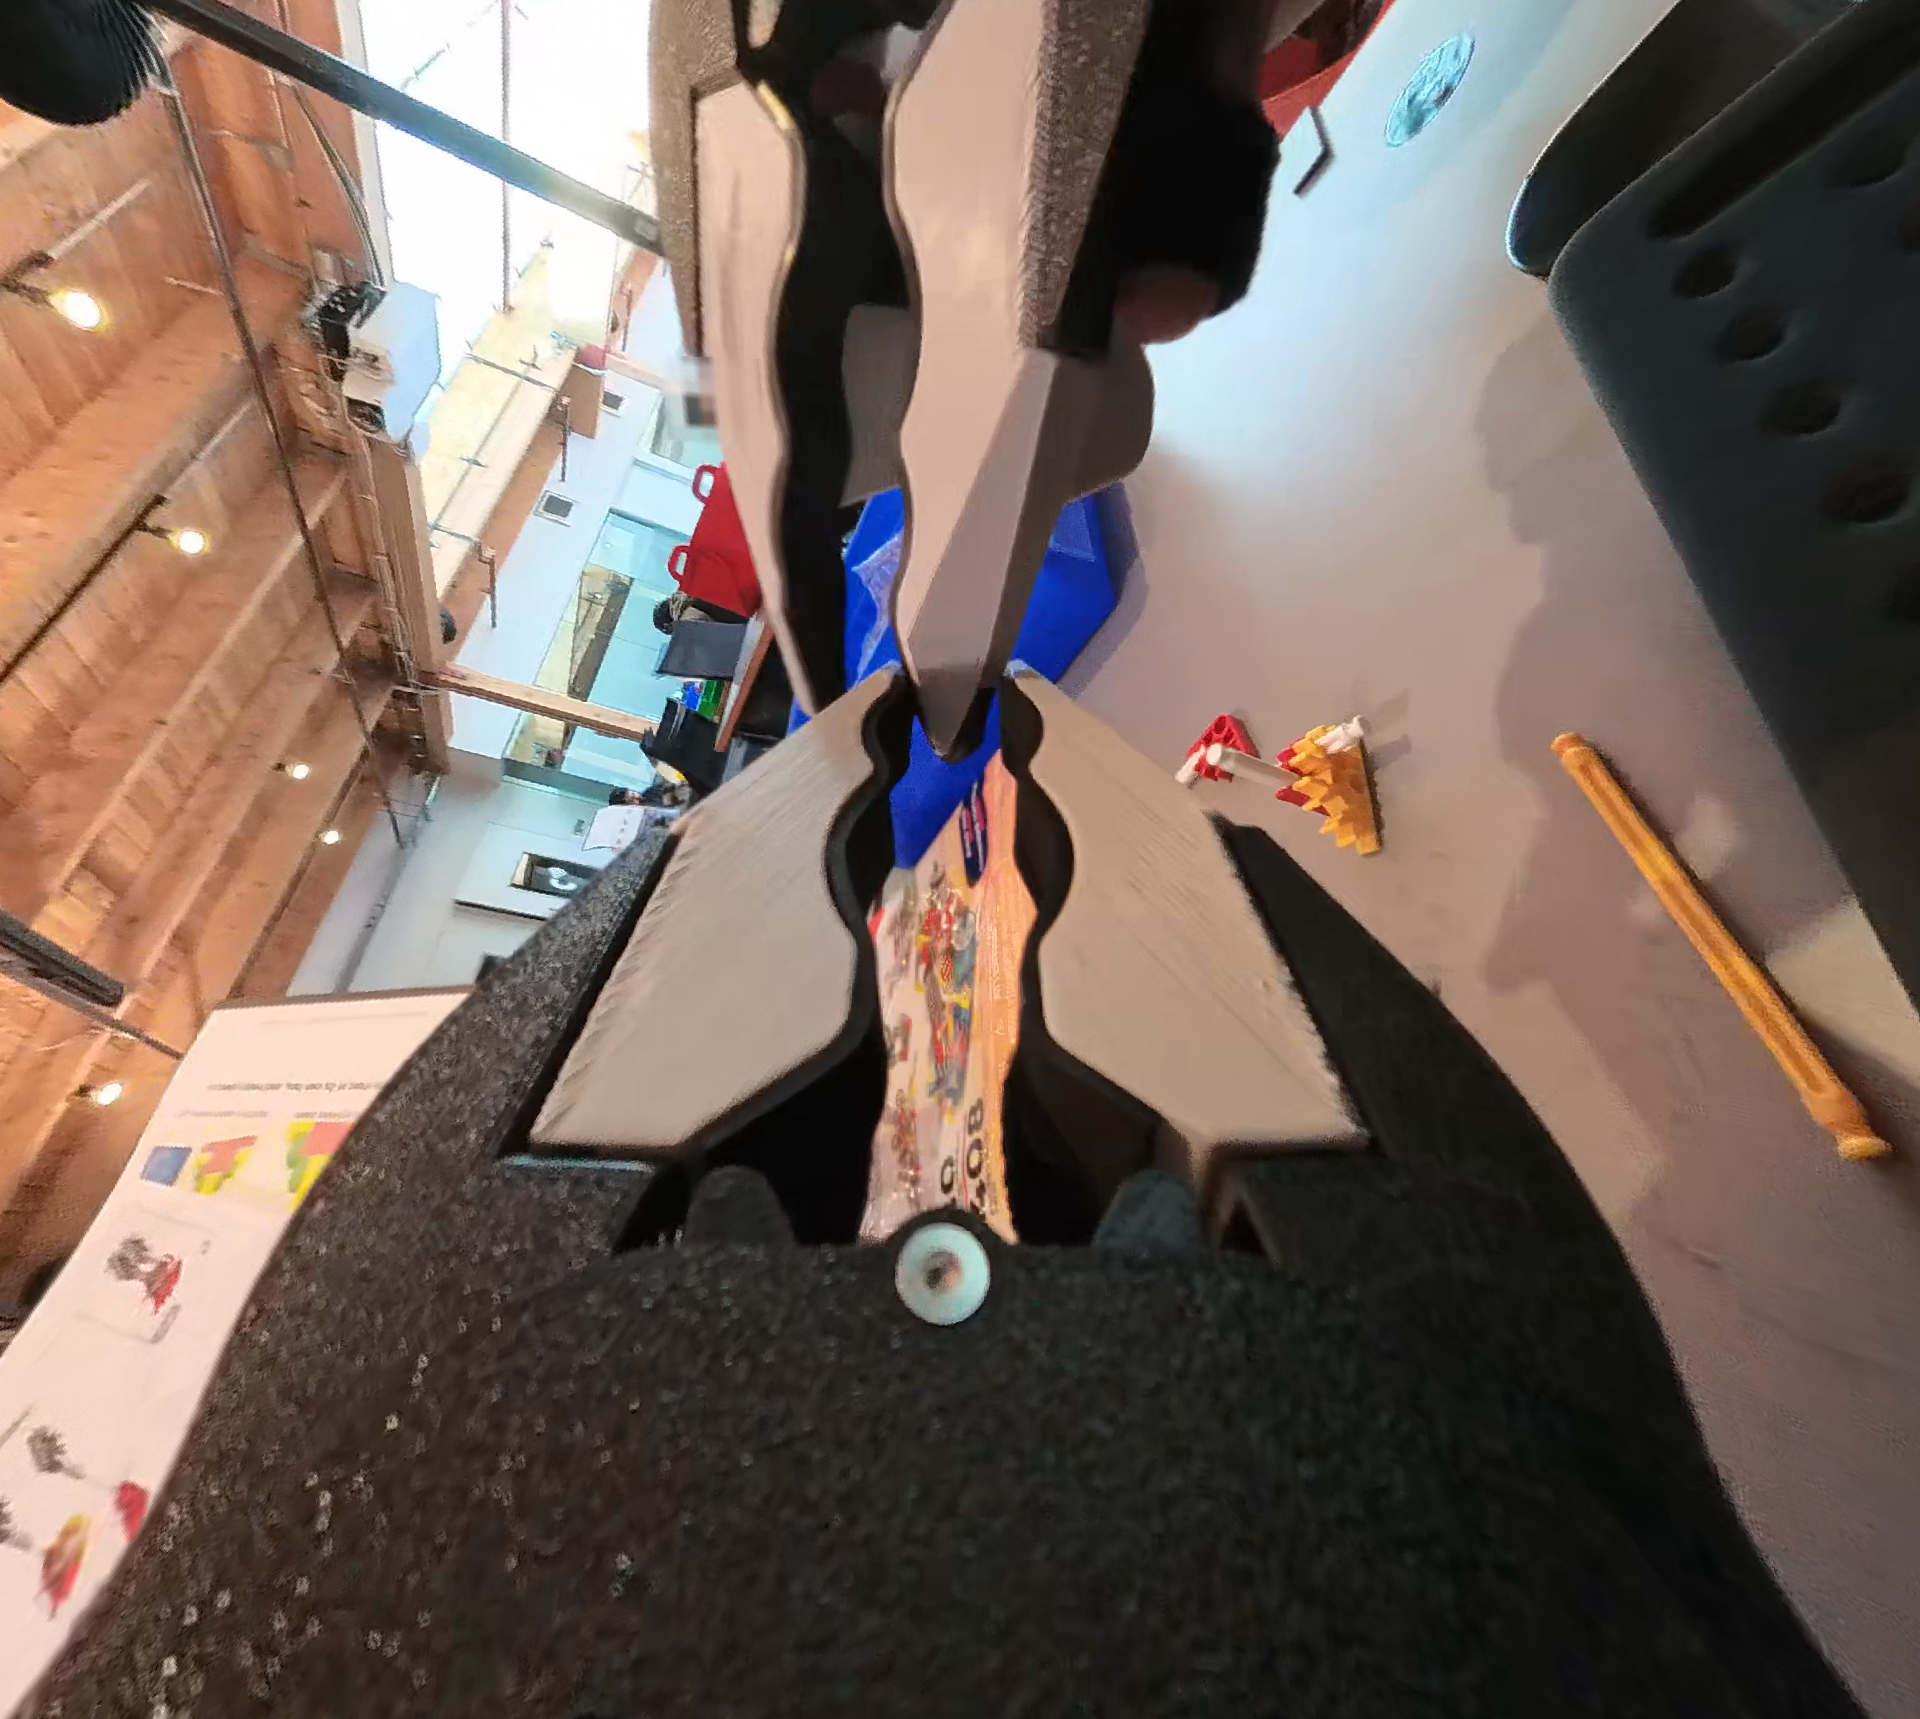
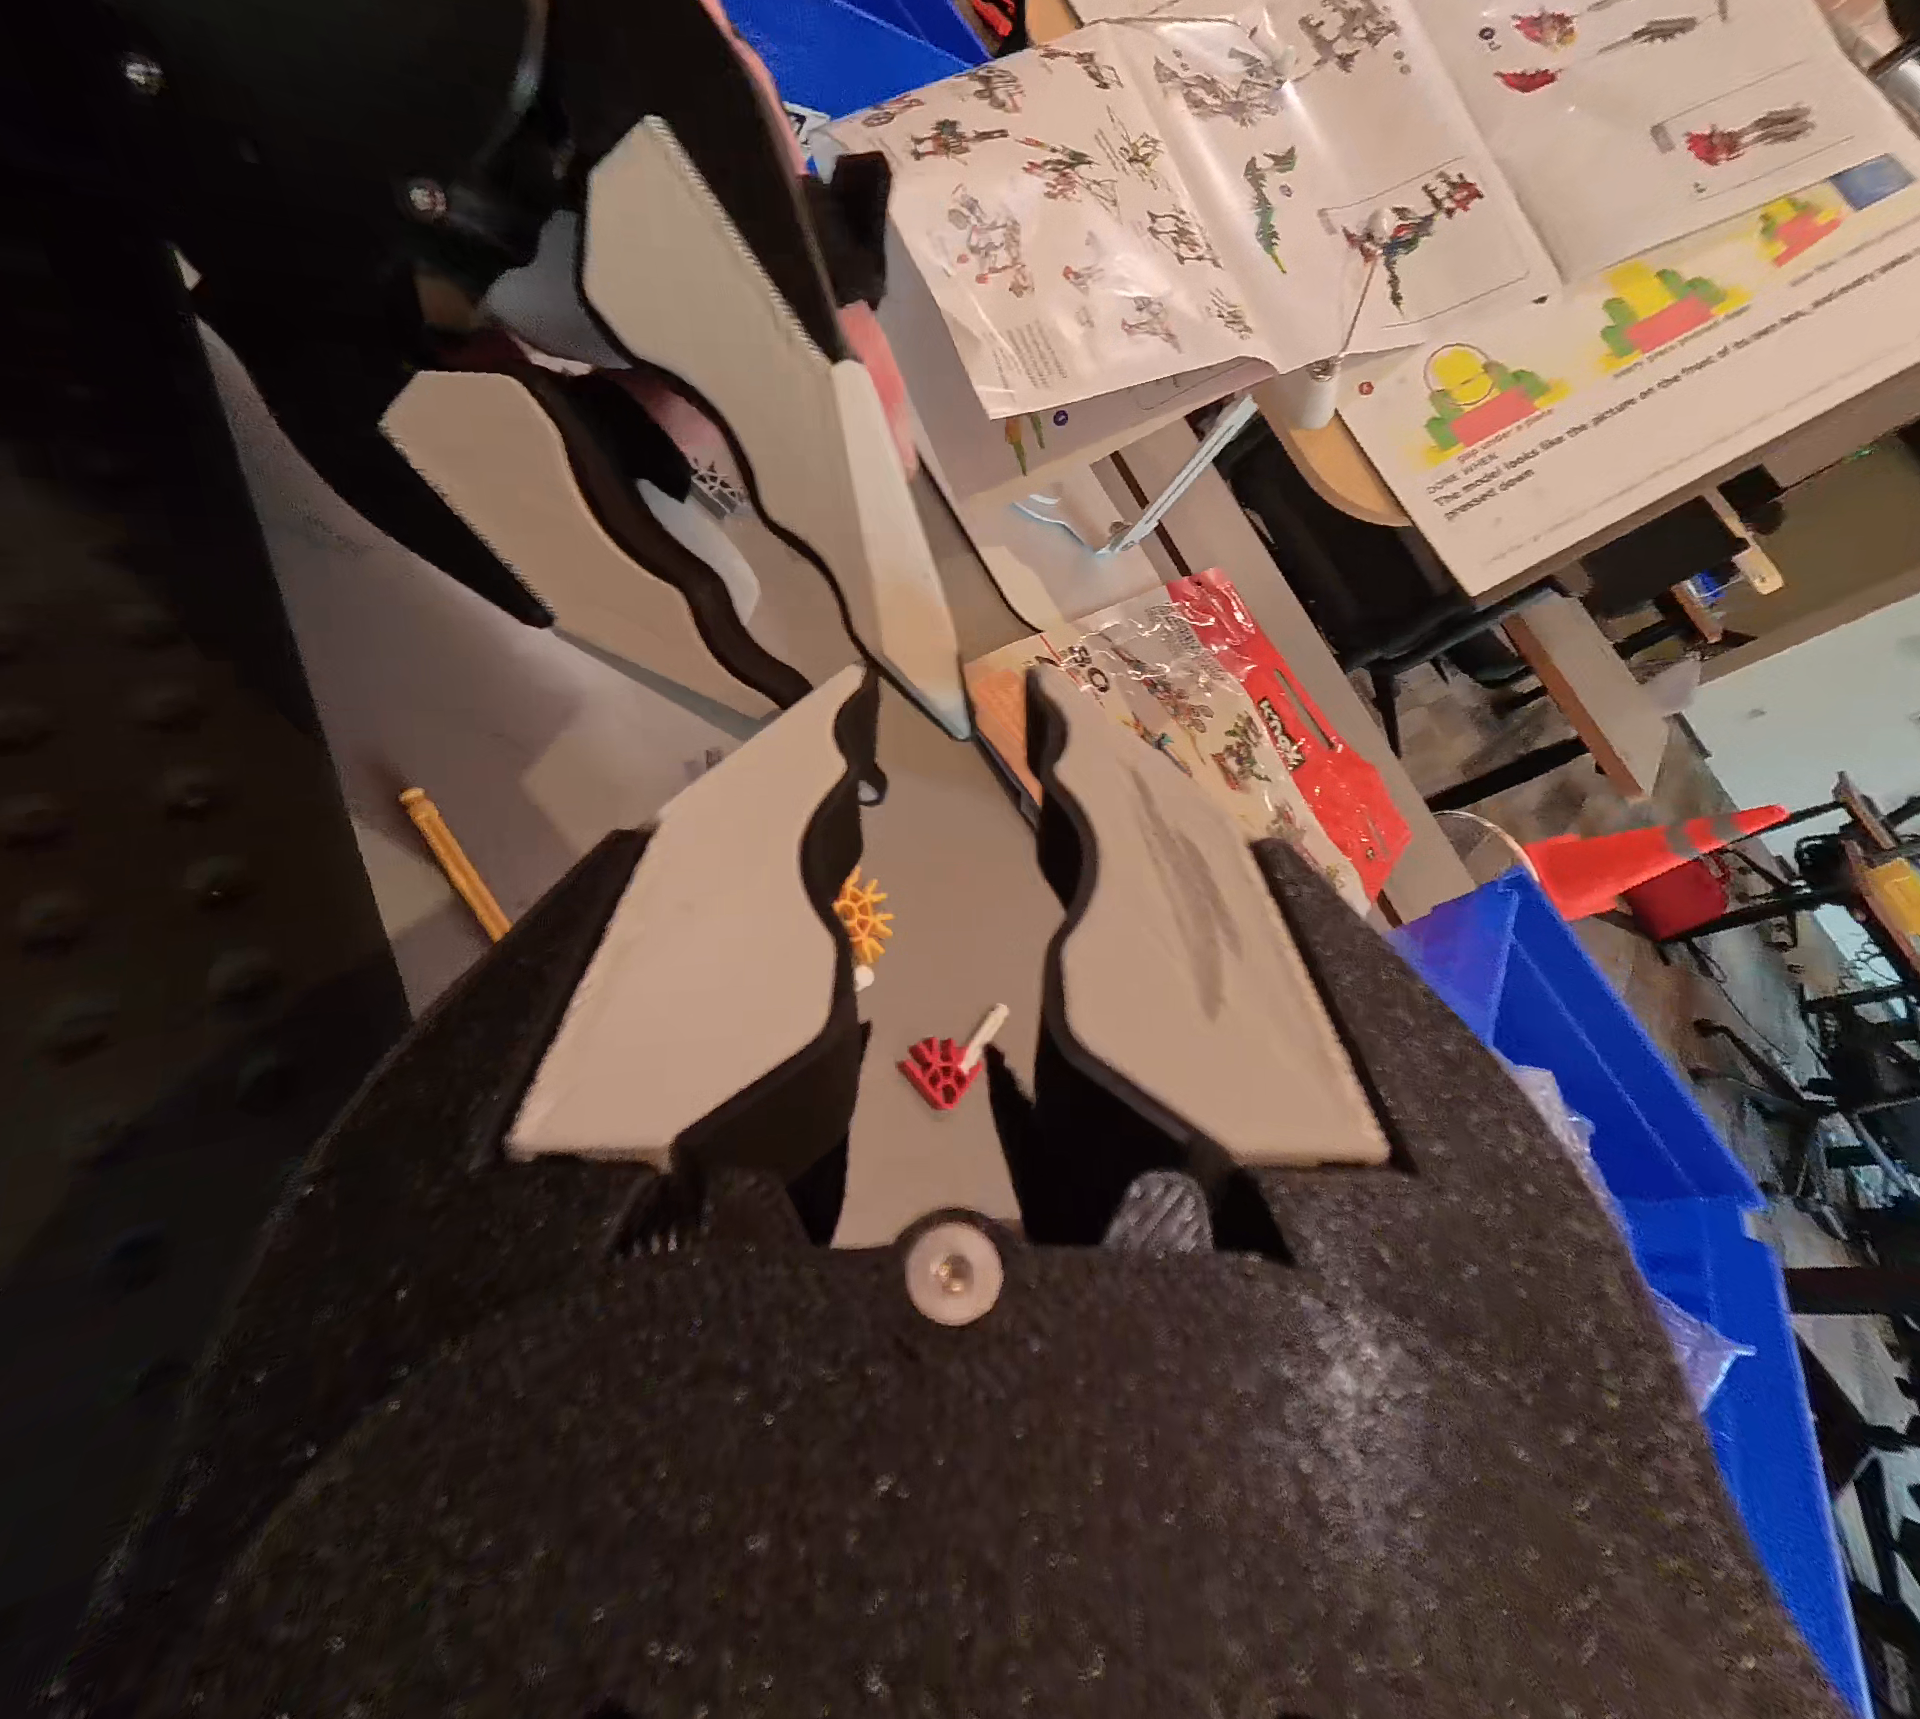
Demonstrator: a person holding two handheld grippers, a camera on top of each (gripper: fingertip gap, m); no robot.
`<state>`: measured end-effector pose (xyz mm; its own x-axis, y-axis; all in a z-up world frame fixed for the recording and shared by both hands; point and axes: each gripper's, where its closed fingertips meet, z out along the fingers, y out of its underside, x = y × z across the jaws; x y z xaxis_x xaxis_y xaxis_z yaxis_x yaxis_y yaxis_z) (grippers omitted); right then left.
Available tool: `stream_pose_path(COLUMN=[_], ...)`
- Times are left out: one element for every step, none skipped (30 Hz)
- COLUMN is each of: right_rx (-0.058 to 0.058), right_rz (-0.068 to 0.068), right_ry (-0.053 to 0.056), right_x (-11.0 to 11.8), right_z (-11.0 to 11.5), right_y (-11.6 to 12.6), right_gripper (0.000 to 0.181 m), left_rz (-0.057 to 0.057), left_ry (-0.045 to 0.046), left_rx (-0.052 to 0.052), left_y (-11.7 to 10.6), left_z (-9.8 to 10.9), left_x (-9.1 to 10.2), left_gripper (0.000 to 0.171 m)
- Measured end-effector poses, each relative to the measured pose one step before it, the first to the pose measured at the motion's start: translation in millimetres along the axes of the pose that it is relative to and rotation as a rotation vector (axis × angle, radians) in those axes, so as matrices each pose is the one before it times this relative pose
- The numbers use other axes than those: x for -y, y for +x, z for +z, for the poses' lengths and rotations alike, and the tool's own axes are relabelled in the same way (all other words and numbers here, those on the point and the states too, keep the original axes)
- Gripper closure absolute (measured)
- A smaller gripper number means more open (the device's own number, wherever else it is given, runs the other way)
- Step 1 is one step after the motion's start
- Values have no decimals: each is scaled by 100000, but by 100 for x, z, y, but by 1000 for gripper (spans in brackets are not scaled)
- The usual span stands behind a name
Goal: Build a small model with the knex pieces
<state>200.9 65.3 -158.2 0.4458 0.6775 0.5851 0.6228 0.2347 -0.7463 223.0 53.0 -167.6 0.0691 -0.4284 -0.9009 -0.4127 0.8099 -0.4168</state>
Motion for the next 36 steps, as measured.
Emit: stream_pose_path(right_rx=[-529,1004,2366,2048,1763,1373,946,620,898,598,430,-435,-2684,-2788,-1136,-323,94,425,245,-190,-276,48,386,467,333,80,62,-18,-128,111,394,462,353,67,-178,-51], right_rz=[-362,-1216,-2224,-3821,-3460,-2167,-683,-3,904,2105,4037,3933,2203,1036,848,723,392,15,-316,-525,-214,552,1073,1002,583,414,637,853,743,712,910,790,290,-219,-394,-148], right_ry=[404,89,-492,-1049,-2404,-1133,-93,126,-54,224,236,-59,159,-165,-700,-662,-651,-1118,-1644,-1678,-1242,-748,-164,250,114,-237,-375,-457,-284,210,562,629,302,-291,-636,-614], right_x=[47,55,28,-40,-218,-61,41,23,-62,-27,8,-37,-84,-206,-329,-352,-383,-495,-615,-651,-583,-483,-339,-229,-200,-217,-221,-213,-170,-67,28,63,45,-23,-91,-120], right_z=[-195,-111,-14,56,58,26,3,48,90,34,1,-30,-119,-188,-179,-193,-191,-156,-92,-37,-6,40,82,110,144,156,167,169,125,94,57,21,1,-39,-77,-111], right_y=[281,-52,-367,-452,-331,-200,-71,-21,-44,78,212,394,663,624,310,108,-44,-153,-153,-107,-97,-141,-194,-229,-226,-192,-152,-117,-92,-111,-128,-142,-133,-98,-54,-73], right_gripper=[147,147,156,167,168,169,170,170,170,169,167,161,145,140,137,134,133,133,133,133,133,133,133,133,133,134,133,133,133,133,133,133,133,133,133,133], left_rz=[138,-66,-287,-572,-840,-1577,-1701,-976,-156,246,629,365,-1825,-2646,-1879,-1602,-3296,-4262,-3769,-3295,-3222,-3216,-2871,-2286,-2476,-3118,-3262,-3533,-4041,-3981,-2275,-758,-780,-1578,-2297,-2804], left_ry=[366,547,403,135,-14,1116,761,45,-302,-160,-943,-1769,-2462,-2920,-4216,-5800,-6214,-4789,-3737,-4231,-4216,-4048,-4360,-4471,-4466,-4739,-3913,-1634,1535,1260,-1384,-3580,-4633,-2541,-426,582], left_rx=[-164,-102,66,-758,-2479,-656,-322,-727,-794,758,842,-604,-1784,-3503,-3284,-3127,-3406,-2557,-1250,-10,1153,613,1165,2030,564,-1165,-1082,-1709,-2416,-4359,-3640,-908,-2121,-4963,-5290,-2382], left_y=[31,57,37,99,372,122,10,23,51,-125,-209,-195,-221,-56,-87,-140,-110,-180,-261,-359,-454,-323,-360,-436,-152,144,171,311,479,822,754,339,499,890,799,157], left_z=[0,-7,14,-15,-16,-64,-52,-24,-4,60,65,-21,-157,-389,-654,-903,-1131,-1336,-1490,-1545,-1494,-1352,-1157,-903,-661,-456,-289,-81,204,545,895,1126,1183,1068,911,775], left_x=[202,170,85,8,-98,63,39,-41,-103,-65,-131,-257,-427,-594,-865,-1220,-1430,-1327,-1267,-1399,-1477,-1501,-1589,-1652,-1706,-1775,-1632,-1172,-462,-293,-569,-794,-845,-463,-93,39], left_gripper=[157,157,156,157,158,159,159,159,159,159,157,151,149,147,147,147,147,146,146,146,146,146,146,146,147,146,146,146,146,146,146,146,145,145,145,145])
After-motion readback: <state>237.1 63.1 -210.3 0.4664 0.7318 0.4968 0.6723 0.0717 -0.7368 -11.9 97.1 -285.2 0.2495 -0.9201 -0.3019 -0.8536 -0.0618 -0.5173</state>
